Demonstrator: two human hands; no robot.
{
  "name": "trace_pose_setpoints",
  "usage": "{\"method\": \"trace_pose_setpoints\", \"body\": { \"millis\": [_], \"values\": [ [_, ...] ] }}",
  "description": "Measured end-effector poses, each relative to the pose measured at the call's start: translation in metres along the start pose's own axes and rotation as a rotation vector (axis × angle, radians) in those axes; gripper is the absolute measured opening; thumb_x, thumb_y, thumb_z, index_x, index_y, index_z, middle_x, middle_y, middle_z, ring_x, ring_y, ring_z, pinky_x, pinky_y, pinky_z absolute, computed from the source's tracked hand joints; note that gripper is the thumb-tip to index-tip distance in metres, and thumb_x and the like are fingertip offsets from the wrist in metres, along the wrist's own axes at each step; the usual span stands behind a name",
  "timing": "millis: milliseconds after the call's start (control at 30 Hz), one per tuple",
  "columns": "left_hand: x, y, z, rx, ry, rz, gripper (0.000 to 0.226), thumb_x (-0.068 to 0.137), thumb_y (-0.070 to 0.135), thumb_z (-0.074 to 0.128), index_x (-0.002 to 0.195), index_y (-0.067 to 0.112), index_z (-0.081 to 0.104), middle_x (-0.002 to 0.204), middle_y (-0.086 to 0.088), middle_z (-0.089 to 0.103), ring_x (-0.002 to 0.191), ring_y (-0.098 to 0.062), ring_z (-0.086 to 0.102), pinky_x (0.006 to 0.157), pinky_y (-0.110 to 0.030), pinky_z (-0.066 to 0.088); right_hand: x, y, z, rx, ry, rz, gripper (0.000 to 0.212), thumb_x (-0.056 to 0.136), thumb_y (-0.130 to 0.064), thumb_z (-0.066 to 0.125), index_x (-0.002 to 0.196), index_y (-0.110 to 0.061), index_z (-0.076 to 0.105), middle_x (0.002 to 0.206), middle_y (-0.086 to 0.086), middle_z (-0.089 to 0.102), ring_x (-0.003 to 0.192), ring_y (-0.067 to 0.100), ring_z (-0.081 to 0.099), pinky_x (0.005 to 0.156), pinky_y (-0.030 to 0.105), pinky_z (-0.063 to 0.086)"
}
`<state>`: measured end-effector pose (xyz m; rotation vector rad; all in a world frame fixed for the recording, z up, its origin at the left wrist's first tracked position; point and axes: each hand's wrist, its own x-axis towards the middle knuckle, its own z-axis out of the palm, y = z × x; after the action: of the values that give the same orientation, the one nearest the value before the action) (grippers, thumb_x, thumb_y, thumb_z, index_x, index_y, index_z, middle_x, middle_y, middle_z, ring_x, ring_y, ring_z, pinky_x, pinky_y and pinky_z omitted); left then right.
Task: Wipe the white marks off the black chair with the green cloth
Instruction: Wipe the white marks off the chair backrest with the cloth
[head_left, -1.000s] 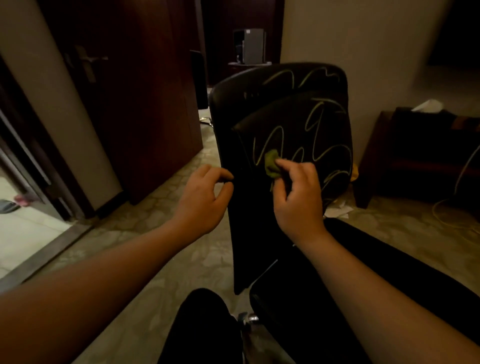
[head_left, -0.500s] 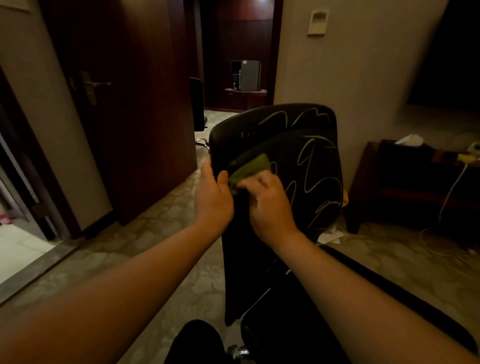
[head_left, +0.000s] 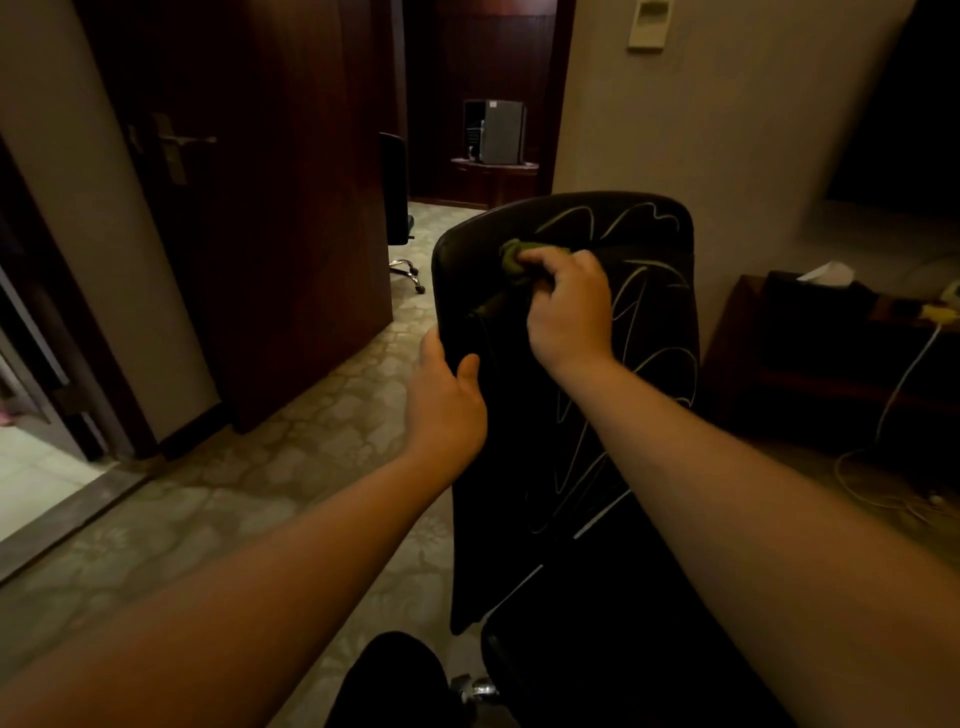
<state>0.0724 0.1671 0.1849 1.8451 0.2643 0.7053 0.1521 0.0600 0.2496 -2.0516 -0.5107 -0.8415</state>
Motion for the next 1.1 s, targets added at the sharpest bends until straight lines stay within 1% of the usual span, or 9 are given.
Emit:
{"method": "trace_pose_setpoints", "body": {
  "millis": [100, 233, 300, 367, 533, 733, 900, 967, 1100],
  "values": [
    [0.003, -0.004, -0.002, 0.010, -0.009, 0.010, 0.037, 0.107, 0.023, 0.051, 0.143, 0.027, 0.045, 0.124, 0.005, 0.061, 0.112, -0.015, 0.061, 0.087, -0.031, 0.051, -0.021, 0.013, 0.004, -0.036, -0.010, -0.060, 0.023, 0.096, -0.007, 0.054, 0.111, -0.019, 0.067, 0.111, -0.003, 0.047, 0.104, 0.014, 0.052, 0.096, 0.028, 0.046],
    [0.007, -0.006, 0.001, -0.030, 0.000, 0.011, 0.029, 0.107, 0.023, 0.051, 0.135, 0.027, 0.047, 0.118, 0.004, 0.062, 0.109, -0.017, 0.063, 0.091, -0.041, 0.056, -0.113, 0.050, 0.013, -0.020, -0.082, 0.001, 0.029, 0.096, -0.002, 0.050, 0.119, -0.009, 0.065, 0.115, 0.007, 0.057, 0.104, 0.017, 0.055, 0.087, 0.014, 0.039],
    [0.007, -0.005, 0.006, -0.069, 0.004, 0.012, 0.024, 0.105, 0.028, 0.050, 0.128, 0.031, 0.047, 0.114, 0.004, 0.063, 0.104, -0.019, 0.065, 0.090, -0.049, 0.057, -0.145, 0.063, 0.017, 0.100, -0.073, 0.040, 0.024, 0.097, 0.007, 0.052, 0.115, 0.000, 0.065, 0.110, -0.005, 0.057, 0.101, -0.003, 0.056, 0.086, 0.007, 0.040],
    [0.009, 0.000, 0.010, -0.129, 0.018, -0.024, 0.025, 0.098, 0.037, 0.050, 0.122, 0.032, 0.049, 0.109, 0.002, 0.065, 0.098, -0.022, 0.067, 0.087, -0.054, 0.057, -0.158, 0.065, 0.016, 0.134, -0.045, 0.056, 0.023, 0.094, 0.010, 0.057, 0.110, -0.003, 0.067, 0.108, -0.010, 0.052, 0.102, -0.009, 0.054, 0.089, 0.005, 0.040],
    [0.032, 0.019, 0.014, -0.224, 0.034, -0.104, 0.046, 0.087, 0.067, 0.042, 0.110, 0.030, 0.058, 0.100, -0.002, 0.068, 0.094, -0.025, 0.068, 0.089, -0.057, 0.057, -0.118, 0.051, 0.013, 0.196, -0.073, 0.084, 0.030, 0.099, -0.005, 0.057, 0.126, -0.016, 0.062, 0.118, 0.000, 0.048, 0.108, 0.002, 0.052, 0.094, 0.005, 0.038],
    [0.038, 0.012, 0.028, -0.153, 0.174, -0.040, 0.053, 0.099, 0.068, 0.029, 0.109, 0.024, 0.056, 0.094, 0.002, 0.066, 0.088, -0.021, 0.066, 0.082, -0.049, 0.056, -0.037, 0.023, 0.012, -0.050, -0.083, -0.338, 0.031, 0.098, -0.028, 0.053, 0.121, -0.015, 0.069, 0.103, 0.008, 0.055, 0.096, 0.023, 0.052, 0.088, 0.032, 0.045],
    [0.044, 0.004, 0.032, -0.100, 0.205, -0.016, 0.048, 0.106, 0.059, 0.028, 0.110, 0.020, 0.055, 0.089, 0.002, 0.063, 0.084, -0.022, 0.065, 0.072, -0.040, 0.053, 0.001, 0.038, 0.011, -0.235, -0.055, -0.557, 0.027, 0.091, -0.014, 0.065, 0.118, -0.015, 0.070, 0.102, 0.013, 0.058, 0.091, 0.029, 0.055, 0.079, 0.041, 0.048],
    [0.046, 0.002, 0.034, -0.082, 0.203, -0.016, 0.047, 0.106, 0.060, 0.028, 0.108, 0.020, 0.054, 0.086, 0.003, 0.061, 0.082, -0.023, 0.064, 0.071, -0.041, 0.053, 0.020, 0.054, 0.012, -0.251, -0.053, -0.439, 0.035, 0.089, -0.006, 0.069, 0.123, -0.016, 0.067, 0.109, 0.012, 0.057, 0.099, 0.030, 0.055, 0.087, 0.046, 0.052],
    [0.051, 0.001, 0.038, -0.062, 0.197, -0.012, 0.047, 0.105, 0.060, 0.026, 0.109, 0.021, 0.052, 0.082, 0.008, 0.056, 0.080, -0.021, 0.061, 0.064, -0.035, 0.043, 0.045, 0.076, 0.012, -0.155, -0.024, -0.037, 0.045, 0.092, 0.002, 0.054, 0.131, -0.018, 0.063, 0.118, 0.009, 0.053, 0.113, 0.028, 0.051, 0.102, 0.047, 0.047]
  ]
}}
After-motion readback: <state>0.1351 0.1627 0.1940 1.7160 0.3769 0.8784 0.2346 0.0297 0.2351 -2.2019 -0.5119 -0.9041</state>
